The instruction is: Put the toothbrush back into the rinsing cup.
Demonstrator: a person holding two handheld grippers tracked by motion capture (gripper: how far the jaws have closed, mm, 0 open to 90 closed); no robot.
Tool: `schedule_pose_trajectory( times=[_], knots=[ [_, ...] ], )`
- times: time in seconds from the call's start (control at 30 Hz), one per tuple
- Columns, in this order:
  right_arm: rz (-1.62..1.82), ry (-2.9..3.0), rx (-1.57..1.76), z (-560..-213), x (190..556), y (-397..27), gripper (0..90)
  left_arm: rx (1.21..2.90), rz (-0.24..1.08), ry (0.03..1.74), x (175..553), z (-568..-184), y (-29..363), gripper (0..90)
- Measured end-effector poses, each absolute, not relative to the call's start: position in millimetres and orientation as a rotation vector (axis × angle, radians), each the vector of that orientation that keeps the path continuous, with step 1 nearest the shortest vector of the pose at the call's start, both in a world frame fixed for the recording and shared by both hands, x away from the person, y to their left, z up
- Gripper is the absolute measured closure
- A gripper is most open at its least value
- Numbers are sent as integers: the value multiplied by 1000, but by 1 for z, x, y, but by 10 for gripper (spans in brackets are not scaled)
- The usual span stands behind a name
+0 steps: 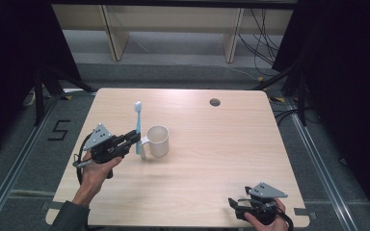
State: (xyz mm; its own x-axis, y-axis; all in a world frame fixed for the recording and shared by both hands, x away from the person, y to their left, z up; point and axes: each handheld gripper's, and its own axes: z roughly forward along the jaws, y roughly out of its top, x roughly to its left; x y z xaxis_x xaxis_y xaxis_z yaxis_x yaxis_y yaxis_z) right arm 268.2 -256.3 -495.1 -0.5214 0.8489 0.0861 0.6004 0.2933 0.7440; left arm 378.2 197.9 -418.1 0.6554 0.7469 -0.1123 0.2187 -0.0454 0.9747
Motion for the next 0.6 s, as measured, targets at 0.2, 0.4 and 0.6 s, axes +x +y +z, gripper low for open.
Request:
schedule_pose_trajectory(
  times=[0.2, 0.4, 0.6],
  knots=[
    [1052, 2250, 1273, -496, 270, -257, 251, 1558, 569, 800, 382, -423, 200, 783],
    [1052, 2252, 1272, -496, 269, -257, 251, 1532, 580, 815, 385, -427, 199, 783],
    [1056, 2251, 1274, -496, 270, -257, 251, 1514, 608, 803, 388, -426, 199, 783]
  ],
)
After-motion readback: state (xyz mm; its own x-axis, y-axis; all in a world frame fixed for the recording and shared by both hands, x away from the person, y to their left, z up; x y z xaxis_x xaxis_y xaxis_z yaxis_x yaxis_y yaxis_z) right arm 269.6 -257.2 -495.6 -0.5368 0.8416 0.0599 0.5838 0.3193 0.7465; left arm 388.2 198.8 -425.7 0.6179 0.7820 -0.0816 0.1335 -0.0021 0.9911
